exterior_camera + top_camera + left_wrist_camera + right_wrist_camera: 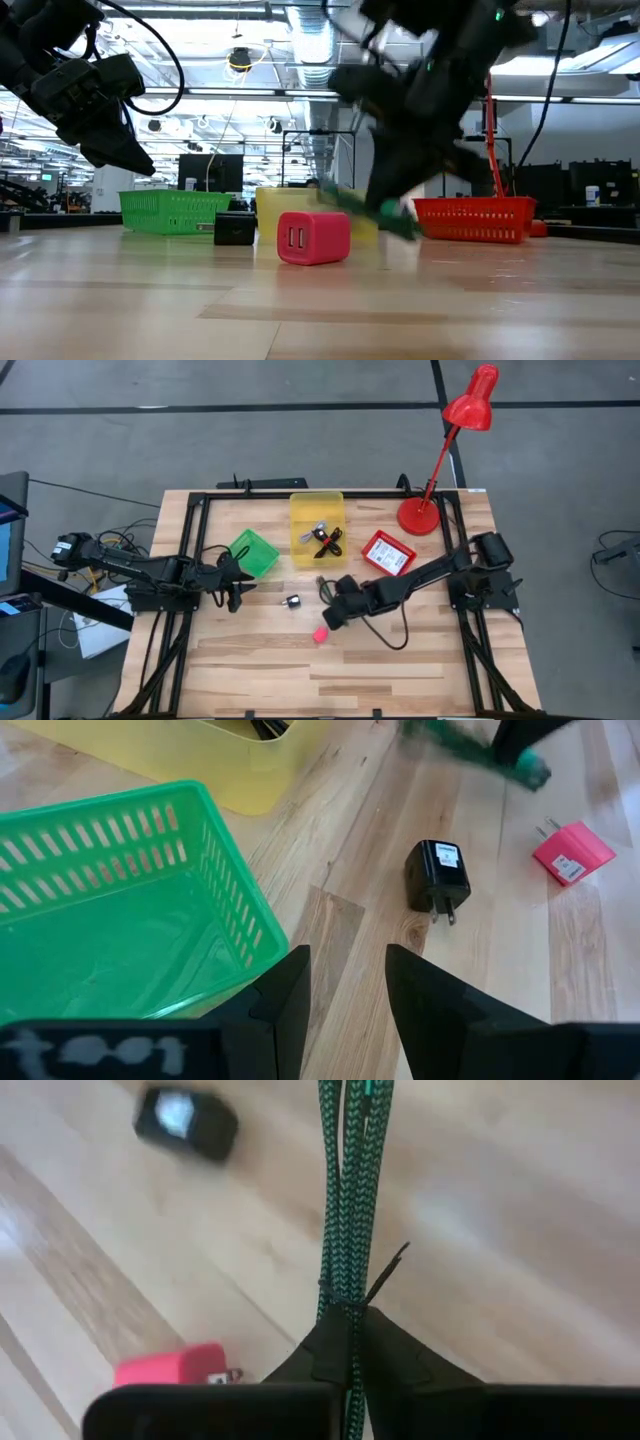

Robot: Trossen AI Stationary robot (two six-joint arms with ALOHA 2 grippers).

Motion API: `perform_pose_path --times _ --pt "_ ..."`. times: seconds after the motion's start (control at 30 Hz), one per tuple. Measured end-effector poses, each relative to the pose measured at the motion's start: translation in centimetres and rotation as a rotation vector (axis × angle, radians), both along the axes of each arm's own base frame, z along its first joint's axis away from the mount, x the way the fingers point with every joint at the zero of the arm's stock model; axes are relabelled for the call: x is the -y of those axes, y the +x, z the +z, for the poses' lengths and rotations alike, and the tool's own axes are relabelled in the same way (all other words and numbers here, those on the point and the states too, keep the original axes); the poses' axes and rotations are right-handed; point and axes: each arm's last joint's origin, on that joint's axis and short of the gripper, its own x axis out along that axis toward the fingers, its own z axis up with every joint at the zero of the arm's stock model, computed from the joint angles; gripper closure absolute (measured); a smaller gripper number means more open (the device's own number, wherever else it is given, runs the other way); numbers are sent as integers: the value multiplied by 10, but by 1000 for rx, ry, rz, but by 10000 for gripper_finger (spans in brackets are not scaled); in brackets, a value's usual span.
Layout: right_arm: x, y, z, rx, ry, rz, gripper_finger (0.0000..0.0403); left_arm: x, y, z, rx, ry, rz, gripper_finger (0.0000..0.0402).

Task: Pick and place items into bin
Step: Put the green charger cable into the yellow bin, then put the black charger adapter into the green bin

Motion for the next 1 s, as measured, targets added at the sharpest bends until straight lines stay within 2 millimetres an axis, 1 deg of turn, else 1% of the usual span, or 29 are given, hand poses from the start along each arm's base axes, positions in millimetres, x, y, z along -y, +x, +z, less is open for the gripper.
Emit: perform_pose_path --times 0.13,0.23,0.37,0.5,0.67,0.8,0.9,1.0 --pt "7 -4 19 49 -76 -19 398 0 0 0 0 0 0 283" --pt "18 -4 38 113 -143 -25 400 0 0 0 0 0 0 283" --pt "42 -2 54 159 -257 -32 397 0 0 0 0 0 0 283" --pt "74 5 70 236 -365 -21 396 0 0 0 0 0 0 283" --pt "123 12 82 286 -514 -23 384 0 0 0 0 0 0 283" --pt "158 9 84 287 -533 -66 352 0 0 0 1 0 0 283" --pt "177 5 84 291 -503 -84 330 0 0 0 0 0 0 283" --pt "184 3 83 299 -478 -78 312 0 0 0 0 0 0 283"
